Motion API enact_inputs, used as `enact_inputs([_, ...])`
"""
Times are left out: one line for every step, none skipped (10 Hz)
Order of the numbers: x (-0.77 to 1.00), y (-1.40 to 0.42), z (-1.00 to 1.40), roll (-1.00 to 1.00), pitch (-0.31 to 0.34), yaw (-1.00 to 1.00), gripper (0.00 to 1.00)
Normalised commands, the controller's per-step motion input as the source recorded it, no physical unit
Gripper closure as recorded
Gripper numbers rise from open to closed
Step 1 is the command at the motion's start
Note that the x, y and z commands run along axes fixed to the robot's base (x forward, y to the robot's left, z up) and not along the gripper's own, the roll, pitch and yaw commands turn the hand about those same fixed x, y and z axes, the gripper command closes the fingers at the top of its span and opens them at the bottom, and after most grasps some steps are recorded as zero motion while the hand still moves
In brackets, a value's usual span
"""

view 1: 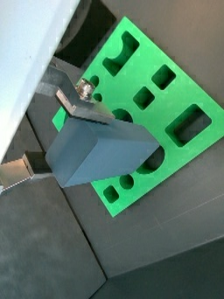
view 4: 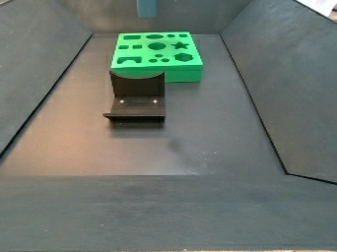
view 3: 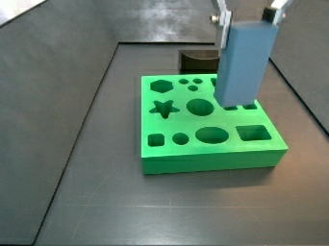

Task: Pick up the rectangle object. Move up. Place the rectangle object on the fixture. Regrasp the rectangle object. Move to above the board. Insert the rectangle object.
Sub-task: Insert the rectangle object.

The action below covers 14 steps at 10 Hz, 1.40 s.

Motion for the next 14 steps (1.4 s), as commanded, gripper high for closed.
enact_inputs([0.97,0.0,-0.27,0.04,0.3,0.0,1.0])
enact_inputs([0.98,0.0,-0.21,0.01,0.284,0.0,1.0])
enact_inputs([0.0,0.0,0.0,0.0,0.0,-0.01,1.0])
enact_inputs([0.1,-0.19,0.0,0.15,0.0,0.03,1.0])
enact_inputs([0.93,-0.2,0.23,0.31,0.127,0.0,1.0])
enact_inputs([0.96,-0.22,0.36,0.27,0.087,0.0,1.0])
enact_inputs([0.99,-0.2,0.32,0.28,0.064,0.0,1.0])
enact_inputs([1.0,-0.12,0.25,0.35,0.059,0.0,1.0])
enact_inputs([1.0,-0.07,0.21,0.39,0.044,0.01,1.0])
enact_inputs([1.0,-0.04,0.16,0.42,0.043,0.03,1.0])
enact_inputs([1.0,-0.03,0.15,0.42,0.041,0.03,1.0])
enact_inputs([1.0,0.0,0.11,0.42,0.041,0.03,1.0])
enact_inputs([1.0,0.0,0.05,0.36,0.026,0.02,1.0])
enact_inputs([1.0,0.0,0.0,0.29,0.0,0.0,1.0])
